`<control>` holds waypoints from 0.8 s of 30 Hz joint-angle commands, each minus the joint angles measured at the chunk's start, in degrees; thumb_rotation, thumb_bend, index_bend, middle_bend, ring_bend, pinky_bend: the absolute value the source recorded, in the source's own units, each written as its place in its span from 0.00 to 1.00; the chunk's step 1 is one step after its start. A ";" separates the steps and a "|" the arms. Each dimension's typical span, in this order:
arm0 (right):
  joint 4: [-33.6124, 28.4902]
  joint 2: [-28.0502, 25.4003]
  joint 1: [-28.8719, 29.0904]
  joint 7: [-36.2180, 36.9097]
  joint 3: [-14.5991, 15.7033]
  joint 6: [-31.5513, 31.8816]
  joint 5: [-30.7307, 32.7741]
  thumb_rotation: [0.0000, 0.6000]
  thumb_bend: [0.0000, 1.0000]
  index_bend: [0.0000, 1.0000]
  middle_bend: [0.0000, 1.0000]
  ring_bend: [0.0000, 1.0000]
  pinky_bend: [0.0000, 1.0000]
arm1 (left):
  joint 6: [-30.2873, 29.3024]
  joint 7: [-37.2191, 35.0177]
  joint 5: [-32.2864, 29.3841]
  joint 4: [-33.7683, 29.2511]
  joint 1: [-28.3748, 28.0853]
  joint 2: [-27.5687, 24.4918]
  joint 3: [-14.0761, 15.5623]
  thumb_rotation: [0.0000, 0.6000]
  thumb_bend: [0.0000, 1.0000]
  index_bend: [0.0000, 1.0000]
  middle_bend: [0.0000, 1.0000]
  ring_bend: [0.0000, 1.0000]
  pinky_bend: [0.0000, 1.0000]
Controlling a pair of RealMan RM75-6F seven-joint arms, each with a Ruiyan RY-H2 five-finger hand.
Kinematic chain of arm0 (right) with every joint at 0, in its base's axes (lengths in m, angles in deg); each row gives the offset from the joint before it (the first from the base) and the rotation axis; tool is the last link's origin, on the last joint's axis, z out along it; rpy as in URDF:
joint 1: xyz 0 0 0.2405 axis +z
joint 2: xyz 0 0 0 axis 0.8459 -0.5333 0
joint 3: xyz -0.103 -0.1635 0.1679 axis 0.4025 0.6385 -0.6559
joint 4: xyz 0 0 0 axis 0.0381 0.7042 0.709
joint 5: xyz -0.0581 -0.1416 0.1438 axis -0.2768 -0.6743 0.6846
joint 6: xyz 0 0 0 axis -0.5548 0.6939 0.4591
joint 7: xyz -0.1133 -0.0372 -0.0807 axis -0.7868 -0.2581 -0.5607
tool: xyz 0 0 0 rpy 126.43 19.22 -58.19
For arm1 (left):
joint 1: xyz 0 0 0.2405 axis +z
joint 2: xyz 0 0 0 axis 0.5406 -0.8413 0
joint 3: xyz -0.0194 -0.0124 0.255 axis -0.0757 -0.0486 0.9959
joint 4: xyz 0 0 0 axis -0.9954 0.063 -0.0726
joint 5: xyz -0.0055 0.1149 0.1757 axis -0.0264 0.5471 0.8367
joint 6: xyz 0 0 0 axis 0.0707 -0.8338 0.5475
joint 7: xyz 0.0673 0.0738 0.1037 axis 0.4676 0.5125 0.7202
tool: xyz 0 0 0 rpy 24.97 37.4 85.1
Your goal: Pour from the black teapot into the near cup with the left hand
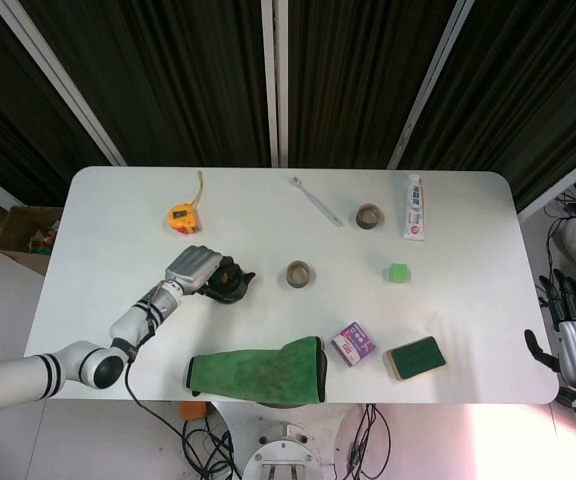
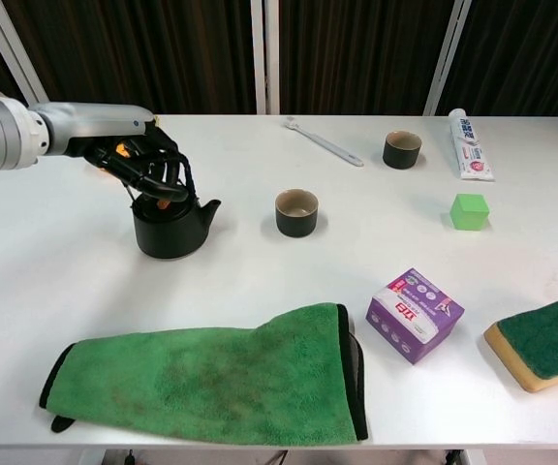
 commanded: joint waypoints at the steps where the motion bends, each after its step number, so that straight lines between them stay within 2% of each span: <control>1: -0.02 -0.01 0.00 -0.03 0.03 -0.01 -0.04 1.00 0.30 0.00 0.00 0.00 0.00 | -0.42 -0.08 0.09 -0.20 0.08 0.07 -0.06 0.46 0.12 0.47 0.55 0.50 0.31; 10: -0.07 0.00 0.09 -0.19 0.03 -0.24 0.07 1.00 0.30 0.00 0.00 0.00 0.00 | 0.75 -1.50 0.38 -0.40 -0.12 0.11 -0.06 0.46 0.12 0.47 0.56 0.50 0.31; 17: 0.02 0.14 0.22 -0.18 -0.04 -0.44 0.19 1.00 0.30 0.00 0.00 0.00 0.00 | 1.52 -1.59 -0.49 -0.62 -0.39 -0.38 0.21 0.46 0.12 0.50 0.58 0.57 0.31; 24: 0.13 0.26 0.31 -0.16 -0.05 -0.51 0.18 1.00 0.30 0.00 0.00 0.00 0.00 | 2.10 -2.21 -1.42 -1.26 -0.47 -0.61 0.32 0.46 0.12 0.50 0.58 0.57 0.31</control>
